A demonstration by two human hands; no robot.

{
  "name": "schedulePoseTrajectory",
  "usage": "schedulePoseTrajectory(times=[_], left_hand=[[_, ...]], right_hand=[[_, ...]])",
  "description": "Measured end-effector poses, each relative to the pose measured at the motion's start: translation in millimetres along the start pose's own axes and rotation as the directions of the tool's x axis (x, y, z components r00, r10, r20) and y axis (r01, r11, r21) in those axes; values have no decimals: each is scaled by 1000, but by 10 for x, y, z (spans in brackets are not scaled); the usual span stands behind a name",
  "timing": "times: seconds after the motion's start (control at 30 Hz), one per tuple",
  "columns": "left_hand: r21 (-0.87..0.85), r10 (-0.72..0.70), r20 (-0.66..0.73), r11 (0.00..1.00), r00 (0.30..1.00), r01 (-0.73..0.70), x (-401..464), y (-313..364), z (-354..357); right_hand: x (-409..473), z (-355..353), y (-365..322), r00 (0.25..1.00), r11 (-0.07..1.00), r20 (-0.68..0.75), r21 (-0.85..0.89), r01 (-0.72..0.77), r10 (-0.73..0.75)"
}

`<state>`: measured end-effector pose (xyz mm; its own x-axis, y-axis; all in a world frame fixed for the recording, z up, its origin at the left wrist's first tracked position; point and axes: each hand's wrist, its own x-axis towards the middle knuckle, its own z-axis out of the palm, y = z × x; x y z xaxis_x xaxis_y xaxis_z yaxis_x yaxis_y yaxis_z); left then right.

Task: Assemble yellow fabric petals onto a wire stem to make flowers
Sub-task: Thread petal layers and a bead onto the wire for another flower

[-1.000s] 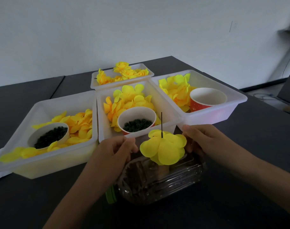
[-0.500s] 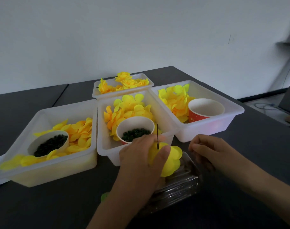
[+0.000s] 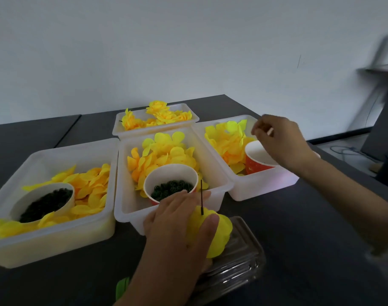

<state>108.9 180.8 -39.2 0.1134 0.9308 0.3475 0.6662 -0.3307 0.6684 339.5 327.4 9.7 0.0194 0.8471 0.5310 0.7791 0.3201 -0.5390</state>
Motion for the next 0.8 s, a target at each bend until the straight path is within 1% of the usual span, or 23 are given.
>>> schedulePoseTrajectory(times=[0.03, 0.07, 0.1, 0.13, 0.17, 0.2, 0.23, 0.27, 0.37, 0.43, 0.5, 0.6, 0.7, 0.8], left_hand=[[-20, 16, -30, 1000, 999, -16, 23, -9, -24], [-39, 29, -63, 999, 998, -31, 22, -2, -51], [-51, 45, -101, 997, 994, -50, 28, 7, -80], [-60, 60, -139, 996, 988, -69, 42, 7, -116], [-66, 72, -170, 994, 983, -85, 55, 8, -154], [-71, 80, -193, 993, 978, -96, 70, 7, -191], [-75, 81, -210, 992, 974, -99, 87, 5, -225], [-83, 74, -218, 992, 973, -94, 95, -2, -256], [-114, 37, -214, 992, 976, -62, 101, -38, -316], [-130, 18, -207, 991, 978, -46, 98, -68, -340], [-127, 6, -206, 991, 979, -33, 90, -87, -357], [-151, -6, -222, 988, 975, -28, 55, -101, -360], [-180, -18, -220, 983, 975, -23, 36, -71, -359], [-196, 13, -220, 979, 976, -57, 32, 9, -386]], right_hand=[[207, 109, 73, 999, 995, 30, -92, 40, -38], [370, 198, 157, 992, 980, 109, -182, 86, -67], [511, 286, 238, 970, 949, 228, -280, 145, -81], [642, 383, 310, 932, 902, 357, -383, 202, -57], [745, 474, 361, 888, 852, 459, -468, 237, 5], [803, 552, 385, 851, 819, 517, -524, 233, 88], [834, 626, 400, 830, 803, 536, -557, 212, 153], [845, 690, 405, 830, 792, 526, -580, 189, 188], [865, 805, 412, 858, 776, 473, -611, 153, 203], [891, 782, 401, 883, 811, 438, -571, 128, 169], [922, 671, 346, 913, 868, 398, -481, 121, 94], [959, 450, 196, 933, 936, 359, -328, 127, -1], [960, 207, 38, 963, 992, 271, -120, 47, -13], [878, -22, -116, 972, 989, 234, 142, -46, 12]])
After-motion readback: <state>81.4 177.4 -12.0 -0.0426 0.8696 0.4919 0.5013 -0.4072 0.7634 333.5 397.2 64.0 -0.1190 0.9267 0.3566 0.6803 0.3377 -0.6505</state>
